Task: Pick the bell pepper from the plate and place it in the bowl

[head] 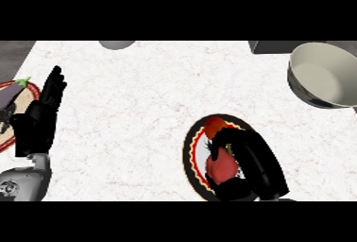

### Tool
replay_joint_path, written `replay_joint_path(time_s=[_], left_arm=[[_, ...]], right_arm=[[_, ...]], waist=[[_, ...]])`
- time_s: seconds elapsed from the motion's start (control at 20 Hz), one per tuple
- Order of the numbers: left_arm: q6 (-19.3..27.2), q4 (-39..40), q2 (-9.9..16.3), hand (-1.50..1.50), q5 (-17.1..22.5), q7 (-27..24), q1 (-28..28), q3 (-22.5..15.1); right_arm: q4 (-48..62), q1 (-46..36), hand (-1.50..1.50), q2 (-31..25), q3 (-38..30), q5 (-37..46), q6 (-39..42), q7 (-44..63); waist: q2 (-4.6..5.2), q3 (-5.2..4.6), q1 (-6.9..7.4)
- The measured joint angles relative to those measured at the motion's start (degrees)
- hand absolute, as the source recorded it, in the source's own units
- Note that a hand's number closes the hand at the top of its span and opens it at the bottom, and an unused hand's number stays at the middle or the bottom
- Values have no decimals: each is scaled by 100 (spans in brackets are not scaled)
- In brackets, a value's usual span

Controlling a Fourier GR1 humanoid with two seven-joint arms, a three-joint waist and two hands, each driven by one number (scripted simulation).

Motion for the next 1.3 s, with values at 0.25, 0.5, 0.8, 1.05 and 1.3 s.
replay_joint_path(time_s=[0.25, 0.5, 0.8, 1.05, 1.3], left_arm=[[-45, 49, -56, 0, -18, -36, -69, -11], [-71, 30, -124, 0, -106, 32, -176, -64], [-161, 101, -132, 0, -117, 77, -319, -22], [-179, 145, -205, 0, -149, -54, -249, -18], [-175, 91, -275, 0, -168, 8, -289, -38]], right_arm=[[-1003, 76, 150, -87, -548, 125, 47, 746], [-846, -334, 150, -253, -1644, -330, -78, 709], [284, -1175, 150, -816, -3144, -1178, -252, 139], [1663, -1867, 150, -1376, -4018, -1648, -537, -641], [3268, -2349, 150, -2056, -4533, -1484, -1102, -1695]], waist=[[38, 4, 98], [63, 8, 176], [80, 12, 218], [88, 12, 252], [110, 15, 312]])
